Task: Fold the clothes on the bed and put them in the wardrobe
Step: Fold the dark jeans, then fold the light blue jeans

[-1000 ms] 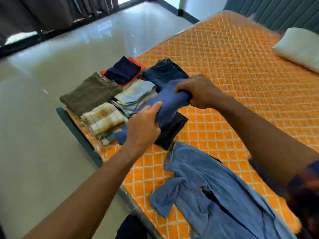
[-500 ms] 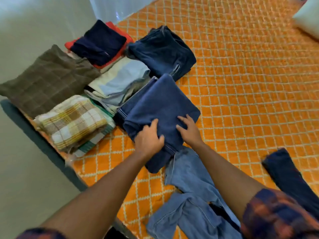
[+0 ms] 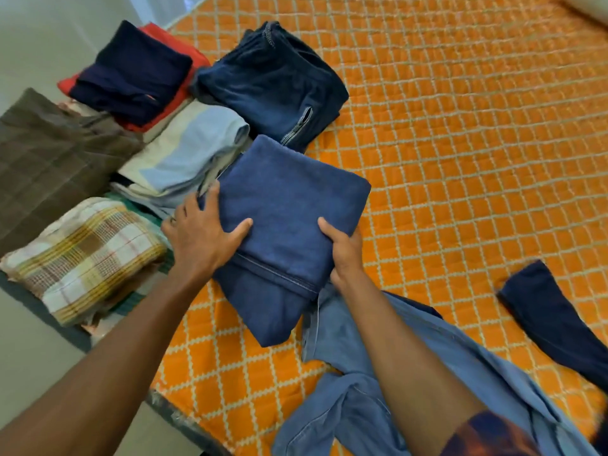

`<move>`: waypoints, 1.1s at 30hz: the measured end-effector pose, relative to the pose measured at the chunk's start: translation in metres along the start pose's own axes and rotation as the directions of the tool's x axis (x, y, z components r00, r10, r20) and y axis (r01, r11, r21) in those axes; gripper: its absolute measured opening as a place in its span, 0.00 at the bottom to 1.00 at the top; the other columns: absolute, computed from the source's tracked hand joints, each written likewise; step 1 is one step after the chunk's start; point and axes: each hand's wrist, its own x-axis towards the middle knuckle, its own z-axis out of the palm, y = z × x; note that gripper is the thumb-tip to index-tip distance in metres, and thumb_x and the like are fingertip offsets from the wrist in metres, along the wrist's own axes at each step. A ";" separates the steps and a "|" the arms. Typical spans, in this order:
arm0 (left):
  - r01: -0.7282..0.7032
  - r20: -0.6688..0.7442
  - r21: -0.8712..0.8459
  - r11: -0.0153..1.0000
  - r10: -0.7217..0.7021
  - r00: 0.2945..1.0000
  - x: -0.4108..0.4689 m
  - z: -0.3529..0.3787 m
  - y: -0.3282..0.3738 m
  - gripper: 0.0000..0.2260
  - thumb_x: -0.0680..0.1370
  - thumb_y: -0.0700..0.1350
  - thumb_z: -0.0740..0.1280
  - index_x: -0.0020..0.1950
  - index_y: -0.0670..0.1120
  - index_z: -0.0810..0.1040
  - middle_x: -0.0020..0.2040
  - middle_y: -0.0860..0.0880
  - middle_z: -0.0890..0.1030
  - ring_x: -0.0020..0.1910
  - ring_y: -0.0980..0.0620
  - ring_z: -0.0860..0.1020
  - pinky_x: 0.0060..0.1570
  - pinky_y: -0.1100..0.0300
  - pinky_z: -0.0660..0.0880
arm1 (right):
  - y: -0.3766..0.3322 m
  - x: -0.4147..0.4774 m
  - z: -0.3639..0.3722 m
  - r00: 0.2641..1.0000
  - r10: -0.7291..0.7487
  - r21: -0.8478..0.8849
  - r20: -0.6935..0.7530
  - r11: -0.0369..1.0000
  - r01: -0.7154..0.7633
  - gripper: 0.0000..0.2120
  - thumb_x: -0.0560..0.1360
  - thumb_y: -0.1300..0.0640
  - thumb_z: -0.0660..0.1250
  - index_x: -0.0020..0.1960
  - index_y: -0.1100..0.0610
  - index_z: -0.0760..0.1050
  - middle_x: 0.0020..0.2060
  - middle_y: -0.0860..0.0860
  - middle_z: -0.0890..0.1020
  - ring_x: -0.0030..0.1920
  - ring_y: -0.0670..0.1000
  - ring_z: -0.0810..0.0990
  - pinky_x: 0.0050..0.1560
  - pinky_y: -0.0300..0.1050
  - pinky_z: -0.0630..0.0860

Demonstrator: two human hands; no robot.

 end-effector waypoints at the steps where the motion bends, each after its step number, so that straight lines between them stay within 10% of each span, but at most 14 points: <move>1: -0.023 -0.061 0.012 1.000 0.023 0.998 0.000 -0.003 -0.001 0.39 0.74 0.69 0.65 0.80 0.56 0.58 0.74 0.40 0.67 0.72 0.37 0.65 0.67 0.32 0.61 | -0.002 -0.002 0.004 0.995 -0.008 0.063 0.104 0.998 0.001 0.24 0.74 0.65 0.74 0.69 0.62 0.74 0.63 0.58 0.82 0.61 0.61 0.82 0.60 0.61 0.80; 5: -0.199 -0.182 0.043 0.979 0.203 0.962 -0.006 0.000 0.012 0.34 0.77 0.68 0.62 0.80 0.58 0.60 0.79 0.43 0.63 0.78 0.38 0.60 0.70 0.29 0.56 | 0.021 0.012 -0.001 0.990 0.092 0.095 0.108 0.990 -0.103 0.20 0.75 0.65 0.72 0.67 0.62 0.76 0.63 0.59 0.82 0.63 0.61 0.81 0.64 0.62 0.78; 13: -0.151 0.216 0.077 0.986 0.132 0.967 0.005 0.043 0.006 0.38 0.74 0.78 0.45 0.80 0.66 0.39 0.83 0.52 0.39 0.81 0.38 0.44 0.72 0.26 0.45 | 0.018 0.011 -0.016 0.996 0.032 -0.346 0.079 0.938 -0.003 0.24 0.75 0.55 0.76 0.68 0.53 0.72 0.60 0.51 0.83 0.59 0.51 0.83 0.62 0.57 0.80; 16: -0.157 0.296 0.104 0.982 0.120 0.948 0.009 0.029 0.010 0.38 0.74 0.77 0.48 0.80 0.65 0.39 0.82 0.52 0.38 0.81 0.38 0.43 0.72 0.28 0.43 | 0.009 -0.016 -0.055 0.996 0.007 -0.706 0.094 0.705 0.062 0.36 0.71 0.39 0.74 0.74 0.49 0.68 0.62 0.50 0.81 0.59 0.50 0.82 0.62 0.55 0.79; 21: -0.267 0.083 0.057 0.962 0.262 0.961 -0.032 0.025 0.028 0.29 0.79 0.57 0.67 0.78 0.48 0.66 0.80 0.39 0.60 0.79 0.37 0.55 0.73 0.32 0.55 | -0.012 -0.082 -0.210 0.967 -0.244 -0.998 0.069 -0.007 0.069 0.35 0.72 0.36 0.71 0.76 0.45 0.66 0.71 0.50 0.74 0.69 0.56 0.73 0.68 0.62 0.71; 28: -0.578 0.105 -0.274 0.769 0.621 0.777 -0.209 0.075 0.076 0.22 0.73 0.54 0.62 0.60 0.42 0.81 0.59 0.41 0.78 0.57 0.38 0.77 0.57 0.49 0.75 | -0.042 -0.151 -0.413 0.955 -0.091 -0.931 -0.283 -0.213 -0.297 0.32 0.73 0.42 0.67 0.75 0.44 0.66 0.71 0.53 0.75 0.70 0.61 0.72 0.70 0.73 0.63; 33: -0.521 0.448 -0.221 0.824 0.560 0.697 -0.319 0.126 0.097 0.32 0.73 0.62 0.63 0.73 0.48 0.72 0.71 0.44 0.72 0.71 0.38 0.69 0.65 0.39 0.72 | -0.045 -0.157 -0.427 0.984 -0.107 -0.926 -0.142 -0.336 -0.171 0.13 0.80 0.44 0.60 0.58 0.48 0.77 0.62 0.56 0.78 0.61 0.62 0.76 0.64 0.64 0.72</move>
